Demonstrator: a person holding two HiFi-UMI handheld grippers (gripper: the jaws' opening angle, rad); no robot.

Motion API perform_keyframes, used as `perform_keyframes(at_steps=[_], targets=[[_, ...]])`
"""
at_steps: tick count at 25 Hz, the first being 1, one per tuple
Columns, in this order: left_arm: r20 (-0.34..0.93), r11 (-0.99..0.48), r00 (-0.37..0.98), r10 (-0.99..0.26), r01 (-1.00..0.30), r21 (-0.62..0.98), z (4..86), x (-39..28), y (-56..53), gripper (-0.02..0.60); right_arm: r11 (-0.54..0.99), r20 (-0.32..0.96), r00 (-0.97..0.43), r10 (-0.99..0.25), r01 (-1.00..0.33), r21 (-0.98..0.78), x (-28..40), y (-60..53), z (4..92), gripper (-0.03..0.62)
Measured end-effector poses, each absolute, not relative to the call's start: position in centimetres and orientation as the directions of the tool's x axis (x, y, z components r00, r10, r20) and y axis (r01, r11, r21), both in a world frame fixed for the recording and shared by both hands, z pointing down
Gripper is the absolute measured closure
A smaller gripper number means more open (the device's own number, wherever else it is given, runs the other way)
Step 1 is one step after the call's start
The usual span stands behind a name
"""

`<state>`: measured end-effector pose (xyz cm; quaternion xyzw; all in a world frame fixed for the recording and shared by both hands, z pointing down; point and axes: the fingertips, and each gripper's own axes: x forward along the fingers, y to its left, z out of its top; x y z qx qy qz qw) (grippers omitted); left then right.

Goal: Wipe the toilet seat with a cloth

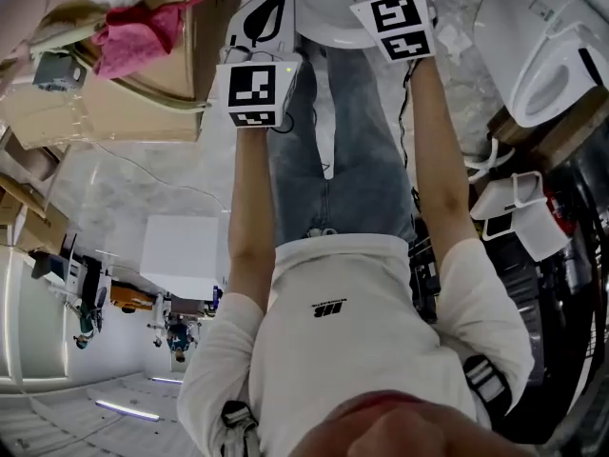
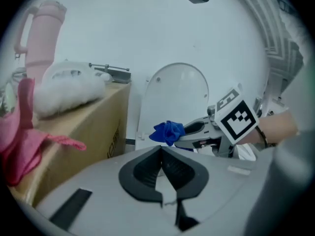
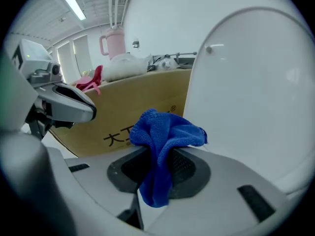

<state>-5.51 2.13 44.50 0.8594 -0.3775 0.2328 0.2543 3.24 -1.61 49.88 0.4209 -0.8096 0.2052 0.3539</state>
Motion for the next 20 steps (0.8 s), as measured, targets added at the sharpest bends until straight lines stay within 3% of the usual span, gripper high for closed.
perform_keyframes(at_steps=[20], targets=[[0.402, -0.819, 0.795, -0.454, -0.550, 0.162, 17.4, -2.0, 4.9, 0.572, 0.262, 0.541, -0.175, -0.823, -0.961, 0.087, 9.3, 7.4, 17.4, 0.507]])
